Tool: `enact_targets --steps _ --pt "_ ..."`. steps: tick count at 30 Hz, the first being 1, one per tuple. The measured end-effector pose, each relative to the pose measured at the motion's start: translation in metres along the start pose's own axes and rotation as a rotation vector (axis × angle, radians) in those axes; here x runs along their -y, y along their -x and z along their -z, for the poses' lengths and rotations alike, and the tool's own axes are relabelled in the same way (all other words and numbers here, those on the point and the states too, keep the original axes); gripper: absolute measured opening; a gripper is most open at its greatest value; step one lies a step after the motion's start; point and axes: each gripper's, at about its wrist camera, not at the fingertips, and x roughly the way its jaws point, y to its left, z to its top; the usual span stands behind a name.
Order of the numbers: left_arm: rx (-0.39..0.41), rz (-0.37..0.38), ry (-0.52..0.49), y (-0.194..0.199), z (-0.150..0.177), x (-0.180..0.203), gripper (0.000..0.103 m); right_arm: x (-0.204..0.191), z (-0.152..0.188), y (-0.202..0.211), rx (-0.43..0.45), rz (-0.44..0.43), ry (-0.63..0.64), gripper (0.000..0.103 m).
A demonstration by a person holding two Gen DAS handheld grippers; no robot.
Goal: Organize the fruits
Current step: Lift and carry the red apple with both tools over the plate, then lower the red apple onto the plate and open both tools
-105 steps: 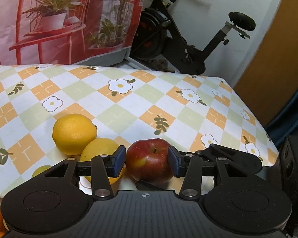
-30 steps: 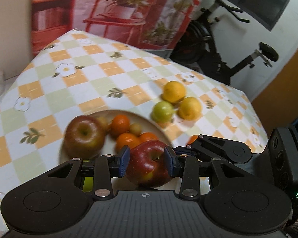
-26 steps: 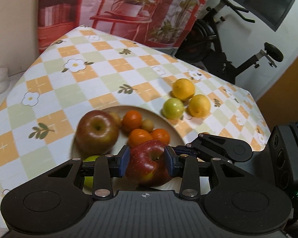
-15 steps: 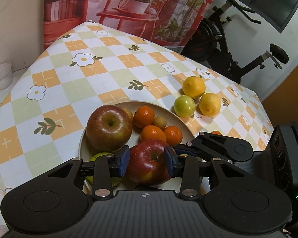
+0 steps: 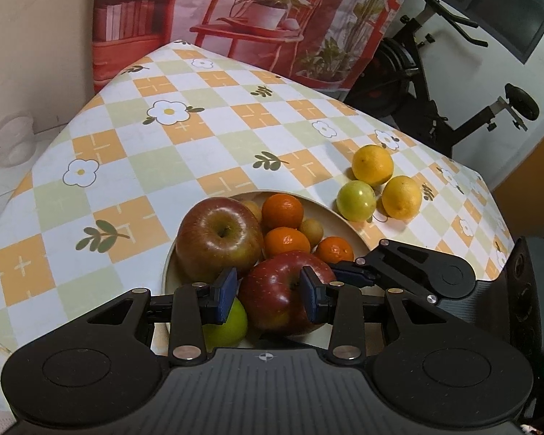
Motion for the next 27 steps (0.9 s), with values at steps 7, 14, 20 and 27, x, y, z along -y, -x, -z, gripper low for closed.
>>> enact_targets --steps 7,14,20,27 --pt "0.007 -0.016 -0.019 0.0 0.001 0.003 0.041 -0.003 -0.001 0.001 -0.013 0.008 0.003 0.058" --pt "0.018 -0.034 -0.017 0.001 0.002 0.004 0.041 0.003 0.007 0.027 0.036 0.023 -0.025 0.057" --pt "0.034 -0.043 0.005 0.002 0.005 0.004 0.042 0.026 0.026 0.073 0.119 0.113 -0.102 0.056" --pt "0.053 -0.08 0.001 0.004 0.009 0.012 0.042 0.069 0.057 0.111 0.154 0.261 -0.226 0.056"
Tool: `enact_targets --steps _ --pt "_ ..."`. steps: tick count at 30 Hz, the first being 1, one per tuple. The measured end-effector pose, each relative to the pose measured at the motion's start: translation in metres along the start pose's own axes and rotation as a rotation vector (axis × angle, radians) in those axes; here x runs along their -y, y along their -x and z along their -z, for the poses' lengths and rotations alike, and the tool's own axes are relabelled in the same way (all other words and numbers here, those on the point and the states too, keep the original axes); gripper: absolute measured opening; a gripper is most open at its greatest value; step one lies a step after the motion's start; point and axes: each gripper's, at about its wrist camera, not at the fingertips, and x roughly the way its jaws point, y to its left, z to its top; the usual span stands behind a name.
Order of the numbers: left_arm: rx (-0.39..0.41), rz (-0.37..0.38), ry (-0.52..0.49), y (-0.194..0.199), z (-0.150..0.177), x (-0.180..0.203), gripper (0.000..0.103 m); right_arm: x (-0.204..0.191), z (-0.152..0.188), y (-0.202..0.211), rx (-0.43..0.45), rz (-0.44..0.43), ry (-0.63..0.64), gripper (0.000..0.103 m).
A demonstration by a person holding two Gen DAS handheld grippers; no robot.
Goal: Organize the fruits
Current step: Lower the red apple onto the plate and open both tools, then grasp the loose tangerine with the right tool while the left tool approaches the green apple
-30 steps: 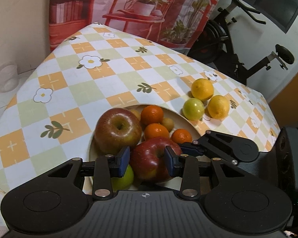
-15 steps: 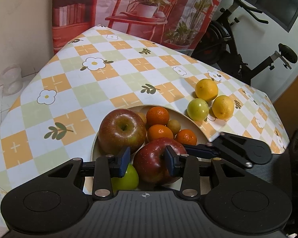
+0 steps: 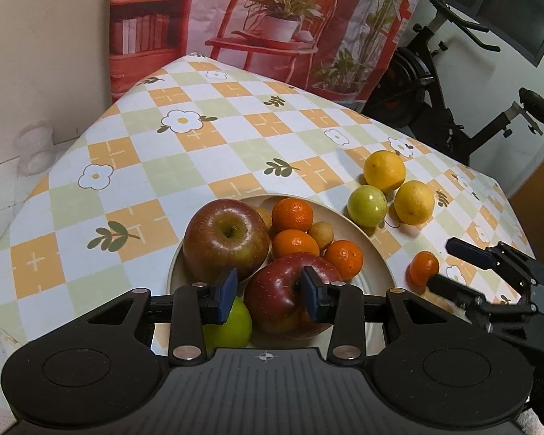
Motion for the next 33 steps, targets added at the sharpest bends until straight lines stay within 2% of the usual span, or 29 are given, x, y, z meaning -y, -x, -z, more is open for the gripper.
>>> enact_targets --steps 5,16,20,22,24,33 --pt "0.008 -0.02 0.003 0.001 0.001 0.002 0.042 0.021 0.015 -0.004 -0.023 0.059 -0.037 0.056" --pt "0.028 -0.054 -0.014 0.004 0.003 0.009 0.042 0.025 0.018 -0.03 -0.101 0.048 -0.015 0.055" --pt "0.035 -0.054 0.003 0.006 0.004 0.009 0.042 0.022 0.019 -0.036 -0.143 0.035 -0.005 0.043" --pt "0.043 -0.059 -0.003 0.007 0.005 0.012 0.042 0.023 0.019 -0.039 -0.154 0.034 -0.009 0.042" --pt "0.06 -0.069 -0.015 0.01 0.007 0.015 0.042 0.023 0.02 -0.038 -0.149 0.038 -0.004 0.04" --pt "0.175 -0.105 -0.005 0.024 0.01 0.032 0.042 0.014 0.024 -0.033 -0.133 0.055 0.048 0.039"
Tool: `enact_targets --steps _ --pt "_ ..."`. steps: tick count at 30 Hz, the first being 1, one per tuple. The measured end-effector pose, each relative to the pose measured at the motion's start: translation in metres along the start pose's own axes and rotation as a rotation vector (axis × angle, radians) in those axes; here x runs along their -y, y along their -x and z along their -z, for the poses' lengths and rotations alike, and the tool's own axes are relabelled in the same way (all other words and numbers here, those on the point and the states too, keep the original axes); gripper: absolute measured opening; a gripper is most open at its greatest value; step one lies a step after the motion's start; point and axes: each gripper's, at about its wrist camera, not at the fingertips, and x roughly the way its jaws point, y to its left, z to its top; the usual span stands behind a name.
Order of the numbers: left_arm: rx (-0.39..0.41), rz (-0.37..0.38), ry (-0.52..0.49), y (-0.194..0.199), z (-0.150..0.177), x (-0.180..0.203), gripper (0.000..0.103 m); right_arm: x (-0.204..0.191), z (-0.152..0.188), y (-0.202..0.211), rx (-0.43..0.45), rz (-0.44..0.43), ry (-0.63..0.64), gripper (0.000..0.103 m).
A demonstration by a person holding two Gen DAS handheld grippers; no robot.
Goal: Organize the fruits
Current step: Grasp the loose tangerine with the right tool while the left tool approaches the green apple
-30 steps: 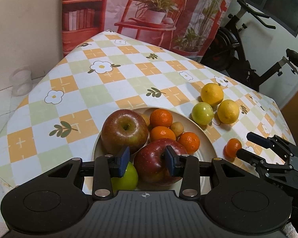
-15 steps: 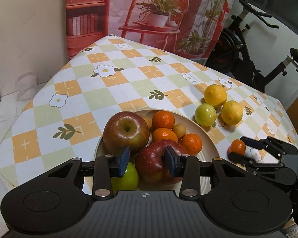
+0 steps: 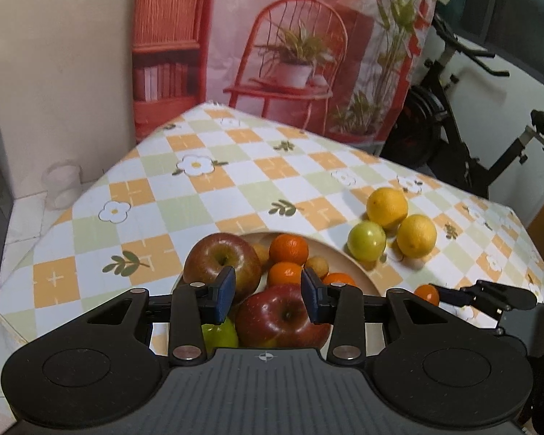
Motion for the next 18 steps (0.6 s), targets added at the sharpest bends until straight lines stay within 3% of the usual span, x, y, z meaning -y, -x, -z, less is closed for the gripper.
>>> enact_targets --steps 8,18 --pt "0.06 -0.011 -0.003 0.006 0.002 0.006 0.044 0.002 0.0 0.003 0.019 -0.005 -0.011 0.039" --pt "0.059 -0.008 -0.028 0.004 0.008 0.013 0.045 0.01 0.001 0.009 0.042 -0.008 -0.048 0.039"
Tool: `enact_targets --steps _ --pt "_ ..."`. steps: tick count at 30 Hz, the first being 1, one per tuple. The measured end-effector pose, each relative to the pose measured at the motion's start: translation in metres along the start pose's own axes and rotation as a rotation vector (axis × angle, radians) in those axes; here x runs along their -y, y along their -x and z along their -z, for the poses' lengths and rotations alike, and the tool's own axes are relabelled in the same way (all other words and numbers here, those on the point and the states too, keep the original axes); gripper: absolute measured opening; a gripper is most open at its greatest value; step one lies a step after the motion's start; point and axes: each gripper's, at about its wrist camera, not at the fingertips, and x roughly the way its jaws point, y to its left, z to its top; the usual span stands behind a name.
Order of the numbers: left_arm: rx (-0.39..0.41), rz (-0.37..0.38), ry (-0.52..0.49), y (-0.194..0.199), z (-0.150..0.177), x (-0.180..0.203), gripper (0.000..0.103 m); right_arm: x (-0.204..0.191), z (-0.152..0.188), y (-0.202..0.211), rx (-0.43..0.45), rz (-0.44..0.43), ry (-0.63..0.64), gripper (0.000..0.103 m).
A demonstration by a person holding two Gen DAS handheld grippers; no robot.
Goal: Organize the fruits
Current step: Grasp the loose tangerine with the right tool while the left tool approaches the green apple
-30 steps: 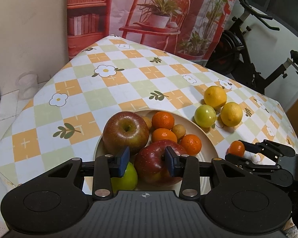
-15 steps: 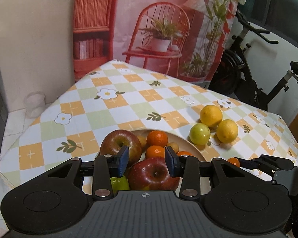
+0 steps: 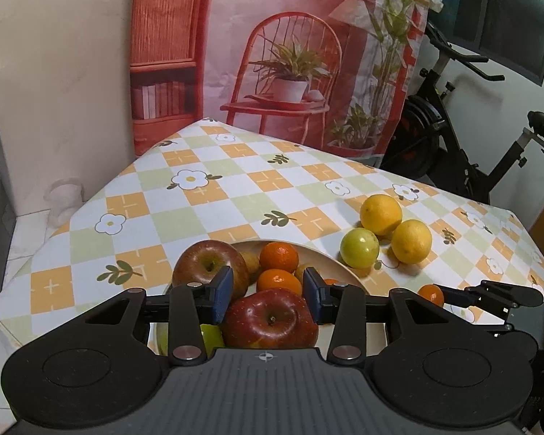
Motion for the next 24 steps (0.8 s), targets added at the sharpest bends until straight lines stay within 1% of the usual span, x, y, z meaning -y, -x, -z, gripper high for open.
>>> enact_targets --steps 8,13,18,20,24 --pt "0.0 0.019 -0.045 -0.005 -0.006 0.012 0.045 0.011 0.001 0.007 0.04 -0.004 -0.06 0.039" --pt "-0.002 0.074 -0.07 -0.013 -0.016 0.026 0.045 0.018 0.002 0.01 0.057 -0.009 -0.101 0.039" --pt "-0.037 0.132 -0.062 -0.033 -0.027 0.042 0.045 0.019 0.001 0.01 0.059 -0.009 -0.114 0.039" --pt "-0.045 0.141 -0.085 -0.043 -0.03 0.052 0.045 0.019 0.001 0.01 0.059 -0.009 -0.113 0.039" --pt "-0.065 0.156 -0.177 -0.065 -0.034 0.07 0.045 0.02 0.001 0.009 0.059 -0.011 -0.115 0.039"
